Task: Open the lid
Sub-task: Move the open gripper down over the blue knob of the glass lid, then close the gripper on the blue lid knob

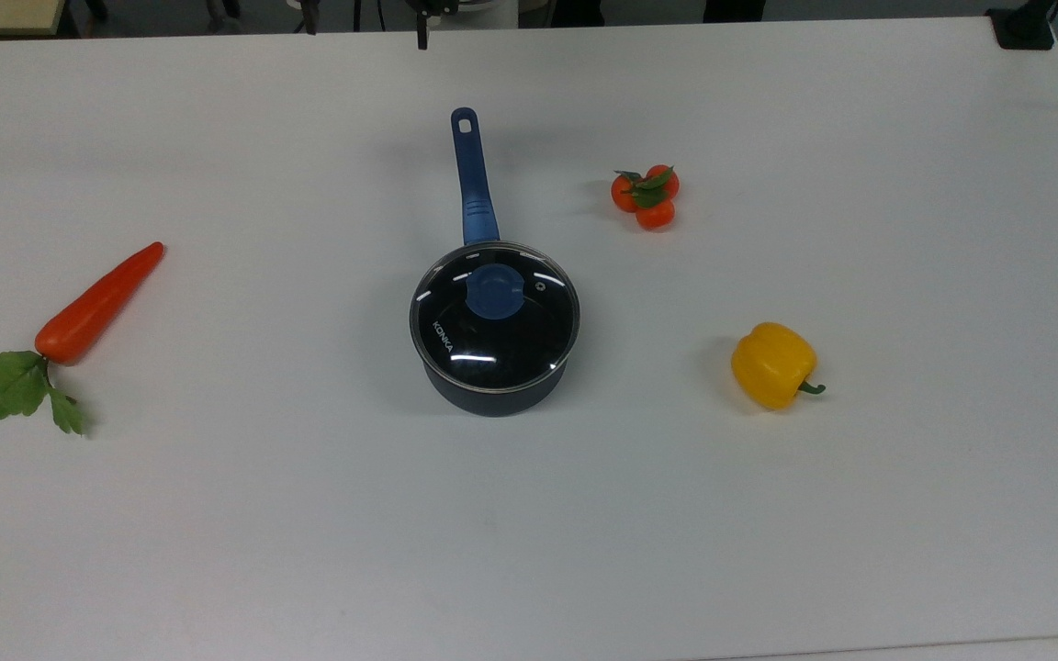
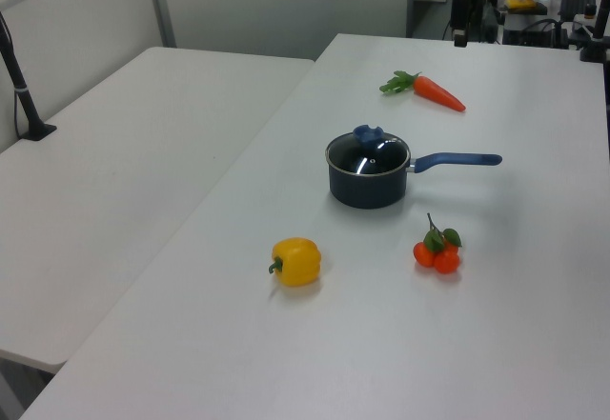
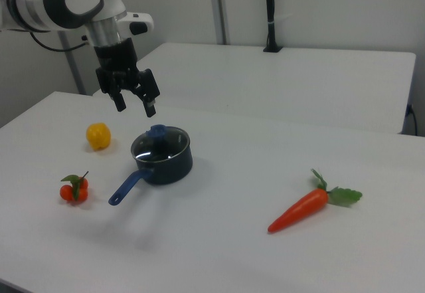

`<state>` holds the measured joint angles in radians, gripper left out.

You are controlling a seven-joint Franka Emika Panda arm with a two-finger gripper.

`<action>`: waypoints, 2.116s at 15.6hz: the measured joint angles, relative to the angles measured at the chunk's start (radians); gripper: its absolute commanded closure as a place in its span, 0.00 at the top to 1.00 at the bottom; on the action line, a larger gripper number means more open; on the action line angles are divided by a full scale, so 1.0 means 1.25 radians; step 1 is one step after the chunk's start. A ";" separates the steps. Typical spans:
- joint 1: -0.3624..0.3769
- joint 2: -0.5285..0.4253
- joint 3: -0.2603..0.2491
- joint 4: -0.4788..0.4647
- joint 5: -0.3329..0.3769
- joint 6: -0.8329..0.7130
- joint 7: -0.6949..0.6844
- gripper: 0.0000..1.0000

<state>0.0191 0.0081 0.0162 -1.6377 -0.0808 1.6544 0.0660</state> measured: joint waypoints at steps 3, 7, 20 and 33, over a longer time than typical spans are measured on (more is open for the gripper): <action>-0.003 0.002 -0.001 0.000 0.000 0.001 0.000 1.00; -0.003 0.007 -0.001 0.000 0.001 0.026 0.000 1.00; 0.068 0.183 0.012 0.000 0.062 0.333 0.002 1.00; 0.093 0.290 0.012 0.002 0.002 0.435 0.002 0.90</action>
<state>0.1353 0.3710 0.0316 -1.6358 -0.0782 2.1984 0.0682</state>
